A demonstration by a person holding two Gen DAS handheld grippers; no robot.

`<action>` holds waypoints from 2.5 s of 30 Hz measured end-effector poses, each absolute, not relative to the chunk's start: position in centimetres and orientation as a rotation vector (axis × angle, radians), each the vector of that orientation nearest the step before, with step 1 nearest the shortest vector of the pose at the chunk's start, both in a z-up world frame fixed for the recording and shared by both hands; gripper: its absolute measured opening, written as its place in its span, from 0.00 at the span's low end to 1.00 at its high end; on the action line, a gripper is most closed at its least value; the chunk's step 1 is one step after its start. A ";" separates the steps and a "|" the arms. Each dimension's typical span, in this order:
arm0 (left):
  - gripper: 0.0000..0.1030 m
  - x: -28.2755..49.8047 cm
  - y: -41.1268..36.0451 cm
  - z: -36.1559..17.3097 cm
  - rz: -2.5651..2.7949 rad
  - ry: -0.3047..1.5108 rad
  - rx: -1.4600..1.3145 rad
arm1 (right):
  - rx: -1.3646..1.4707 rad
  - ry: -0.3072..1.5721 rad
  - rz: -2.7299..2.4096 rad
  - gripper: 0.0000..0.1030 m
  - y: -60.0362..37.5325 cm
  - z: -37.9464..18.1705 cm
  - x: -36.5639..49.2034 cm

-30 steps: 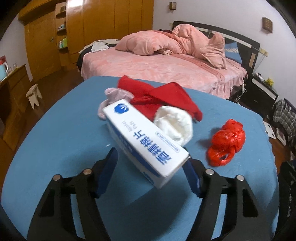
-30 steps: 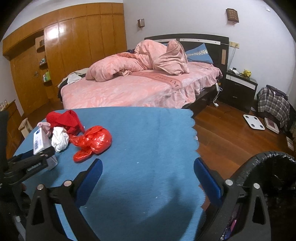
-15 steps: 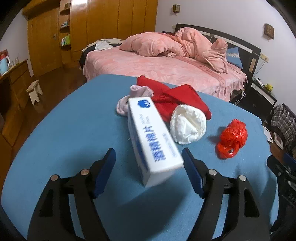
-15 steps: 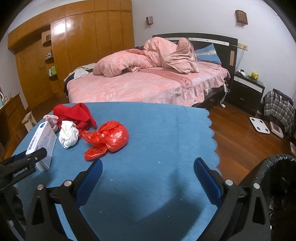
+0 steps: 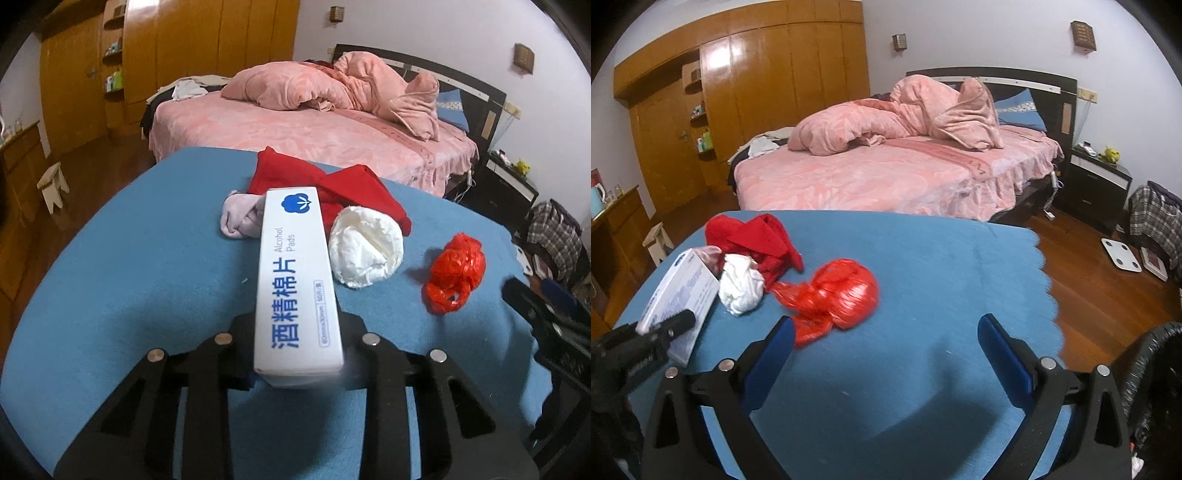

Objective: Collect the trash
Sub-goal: 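Grasp the red plastic bag with the right tool while the left holds the box, then carry the box and red bag over the bin and open both tools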

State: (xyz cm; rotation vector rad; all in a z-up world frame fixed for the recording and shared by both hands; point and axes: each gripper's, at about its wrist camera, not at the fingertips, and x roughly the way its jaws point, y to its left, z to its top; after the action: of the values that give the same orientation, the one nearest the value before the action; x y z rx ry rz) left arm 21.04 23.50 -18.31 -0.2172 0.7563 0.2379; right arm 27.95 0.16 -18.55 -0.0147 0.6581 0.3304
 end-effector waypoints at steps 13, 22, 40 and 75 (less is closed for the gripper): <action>0.29 21.9 23.9 -19.2 0.240 0.808 -0.238 | -0.057 0.758 0.395 0.71 4.0 -20.2 31.2; 0.29 22.1 23.8 -19.3 0.243 0.813 -0.232 | -0.076 0.786 0.447 0.34 4.7 -20.8 31.0; 0.28 20.2 22.0 -17.2 0.222 0.744 -0.210 | -0.024 0.767 0.479 0.19 2.8 -19.4 29.1; 0.29 16.8 4.9 -10.0 -0.096 0.613 -0.102 | 0.118 0.569 0.294 0.19 -15.5 -11.0 19.5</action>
State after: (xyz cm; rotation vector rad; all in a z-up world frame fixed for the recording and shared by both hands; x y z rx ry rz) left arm 16.78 4.88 -10.02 -0.1024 0.6134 -0.0958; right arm 19.54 -15.46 -11.05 0.1181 0.5687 0.2939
